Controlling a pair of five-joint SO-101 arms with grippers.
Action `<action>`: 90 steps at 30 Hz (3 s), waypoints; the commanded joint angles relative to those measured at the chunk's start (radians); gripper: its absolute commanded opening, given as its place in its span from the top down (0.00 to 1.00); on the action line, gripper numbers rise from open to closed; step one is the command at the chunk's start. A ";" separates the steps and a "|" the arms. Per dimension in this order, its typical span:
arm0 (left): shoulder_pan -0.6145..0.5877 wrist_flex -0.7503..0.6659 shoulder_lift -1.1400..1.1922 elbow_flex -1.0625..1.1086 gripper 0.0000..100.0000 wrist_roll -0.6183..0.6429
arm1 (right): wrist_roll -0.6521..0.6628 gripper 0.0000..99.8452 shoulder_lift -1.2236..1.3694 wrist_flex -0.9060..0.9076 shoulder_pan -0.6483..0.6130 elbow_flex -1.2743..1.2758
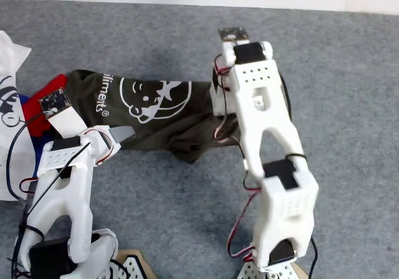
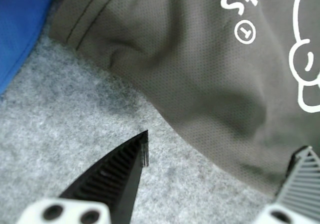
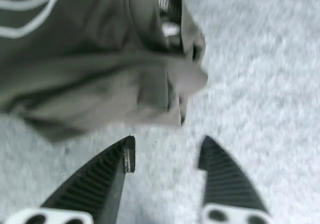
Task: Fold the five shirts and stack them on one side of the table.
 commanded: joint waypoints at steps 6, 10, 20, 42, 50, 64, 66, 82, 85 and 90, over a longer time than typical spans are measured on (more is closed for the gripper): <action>0.016 -0.015 -0.028 -0.002 0.57 0.000 | 0.158 0.95 -0.539 -0.257 -0.085 0.707; 0.018 -0.015 -0.028 -0.002 0.57 0.000 | 0.199 0.99 -0.624 -0.564 -0.111 1.078; 0.018 -0.015 -0.028 -0.002 0.57 0.000 | 0.195 0.99 -0.403 -0.961 -0.139 1.161; 0.019 -0.017 -0.028 -0.002 0.57 0.000 | 0.117 0.99 -0.357 -1.073 -0.137 0.969; 0.019 -0.017 -0.028 -0.002 0.57 0.000 | 0.057 0.99 -0.352 -1.073 -0.139 0.845; 0.019 -0.017 -0.028 -0.001 0.57 0.000 | 0.060 0.99 -0.208 -1.171 -0.176 0.794; 0.019 -0.017 -0.028 -0.001 0.57 0.000 | 0.089 0.99 -0.157 -1.175 -0.176 0.762; 0.048 -0.044 -0.028 0.024 0.57 0.000 | 0.101 0.99 -0.656 -0.934 -0.111 0.834; 0.048 -0.044 -0.028 0.022 0.57 0.000 | 0.097 0.99 -0.766 -0.837 -0.154 0.964; 0.050 -0.044 -0.028 0.021 0.57 0.000 | 0.084 0.99 -0.799 -0.854 -0.240 1.138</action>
